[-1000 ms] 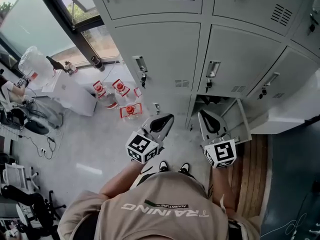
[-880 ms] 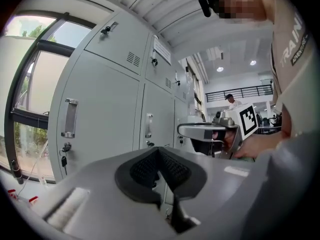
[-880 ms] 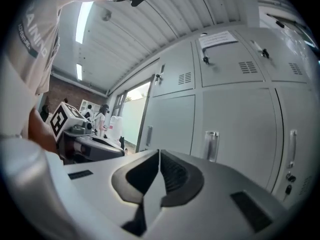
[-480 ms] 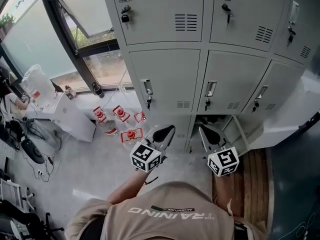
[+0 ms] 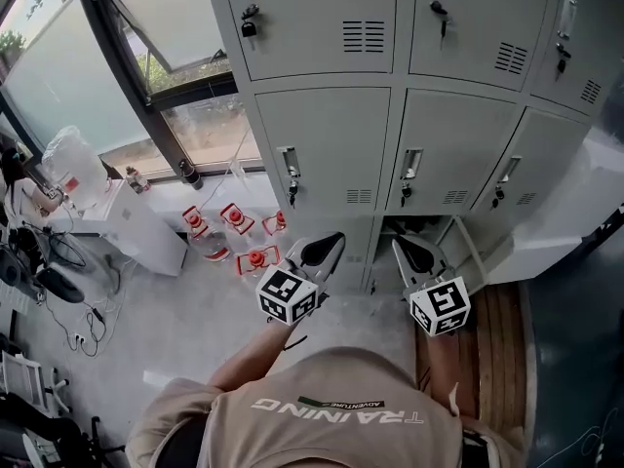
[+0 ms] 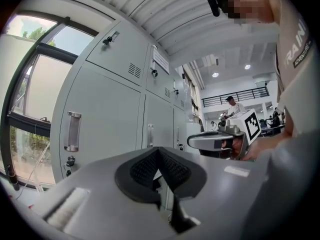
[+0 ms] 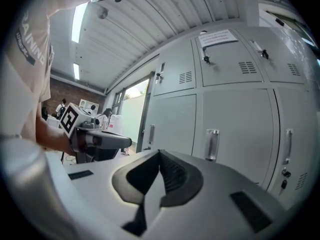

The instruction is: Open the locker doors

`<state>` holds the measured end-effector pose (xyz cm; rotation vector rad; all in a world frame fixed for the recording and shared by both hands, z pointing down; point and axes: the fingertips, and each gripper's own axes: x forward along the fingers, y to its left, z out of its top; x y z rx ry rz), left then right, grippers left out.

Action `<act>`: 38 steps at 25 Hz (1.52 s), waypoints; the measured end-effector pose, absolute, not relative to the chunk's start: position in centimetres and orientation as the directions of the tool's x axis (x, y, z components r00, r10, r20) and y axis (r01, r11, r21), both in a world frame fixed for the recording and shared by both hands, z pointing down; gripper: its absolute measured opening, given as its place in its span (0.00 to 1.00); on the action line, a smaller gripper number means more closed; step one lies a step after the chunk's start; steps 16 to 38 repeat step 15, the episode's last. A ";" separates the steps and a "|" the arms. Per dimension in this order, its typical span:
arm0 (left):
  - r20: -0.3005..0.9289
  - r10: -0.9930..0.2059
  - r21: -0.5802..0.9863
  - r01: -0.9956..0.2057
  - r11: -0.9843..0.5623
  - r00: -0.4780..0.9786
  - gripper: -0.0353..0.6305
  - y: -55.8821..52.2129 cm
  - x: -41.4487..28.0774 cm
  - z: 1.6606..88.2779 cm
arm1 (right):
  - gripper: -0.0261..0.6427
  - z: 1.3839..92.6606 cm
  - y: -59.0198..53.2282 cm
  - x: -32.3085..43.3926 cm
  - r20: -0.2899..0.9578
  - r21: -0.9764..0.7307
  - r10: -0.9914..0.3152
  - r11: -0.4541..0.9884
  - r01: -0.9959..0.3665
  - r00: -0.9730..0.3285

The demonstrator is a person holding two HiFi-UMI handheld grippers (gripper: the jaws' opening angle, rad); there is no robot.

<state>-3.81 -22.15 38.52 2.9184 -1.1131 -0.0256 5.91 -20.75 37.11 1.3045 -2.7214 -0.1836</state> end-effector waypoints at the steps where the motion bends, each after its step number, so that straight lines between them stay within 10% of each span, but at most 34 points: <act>1: -0.010 -0.665 0.021 -0.664 -0.747 0.747 0.06 -22.3 -3.8 38.3 | 0.06 37.0 -20.7 5.7 0.055 0.173 -0.779 0.623 -0.763 -0.624; 38: 0.015 -0.644 0.018 -0.645 -0.764 0.765 0.06 -23.4 -3.3 39.1 | 0.06 37.8 -21.6 6.0 0.069 0.153 -0.787 0.616 -0.773 -0.613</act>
